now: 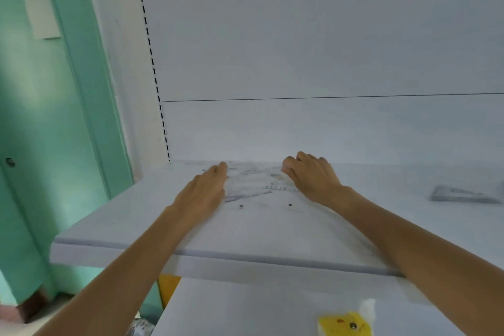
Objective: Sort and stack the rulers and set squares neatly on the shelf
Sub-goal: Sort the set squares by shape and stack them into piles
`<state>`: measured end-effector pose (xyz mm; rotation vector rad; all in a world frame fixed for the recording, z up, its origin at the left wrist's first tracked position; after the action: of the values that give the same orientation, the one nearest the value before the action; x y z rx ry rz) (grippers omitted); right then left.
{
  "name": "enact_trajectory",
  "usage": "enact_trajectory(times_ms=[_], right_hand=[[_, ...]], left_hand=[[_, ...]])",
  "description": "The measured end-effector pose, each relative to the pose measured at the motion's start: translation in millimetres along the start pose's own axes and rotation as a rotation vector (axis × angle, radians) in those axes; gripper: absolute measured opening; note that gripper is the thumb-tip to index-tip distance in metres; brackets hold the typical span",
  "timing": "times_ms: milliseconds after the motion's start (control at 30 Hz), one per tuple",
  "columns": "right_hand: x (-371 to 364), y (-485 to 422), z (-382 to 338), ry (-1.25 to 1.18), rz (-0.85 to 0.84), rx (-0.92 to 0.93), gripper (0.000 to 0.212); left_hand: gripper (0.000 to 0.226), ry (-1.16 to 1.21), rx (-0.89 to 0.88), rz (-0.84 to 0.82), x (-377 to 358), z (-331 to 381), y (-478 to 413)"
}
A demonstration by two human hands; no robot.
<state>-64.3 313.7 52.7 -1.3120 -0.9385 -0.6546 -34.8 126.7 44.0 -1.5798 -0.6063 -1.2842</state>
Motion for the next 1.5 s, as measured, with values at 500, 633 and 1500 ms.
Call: enact_trajectory(times_ms=[500, 633, 1500], right_hand=[[74.1, 83.5, 190.4, 0.022, 0.172, -0.333, 0.040], [98.8, 117.9, 266.7, -0.011, 0.240, -0.411, 0.037], [152.9, 238.5, 619.7, -0.030, 0.099, -0.423, 0.033]], left_hand=[[0.058, 0.378, -0.117, 0.046, -28.5, 129.1, -91.1], [0.015, 0.550, -0.195, -0.001, -37.8, 204.2, -117.7], [0.011, 0.658, -0.338, 0.024, -81.6, 533.2, -202.1]])
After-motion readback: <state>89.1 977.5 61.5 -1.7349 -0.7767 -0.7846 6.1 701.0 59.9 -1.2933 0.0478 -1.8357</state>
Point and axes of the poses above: each hand's wrist, its own y-axis away from the middle knuckle, its own x-axis out of the back of the hand, z = x × y, the point moved 8 cm from there along -y, towards the middle knuckle, and after that the axes turned 8 degrees about -x, right-handed, at the moved point
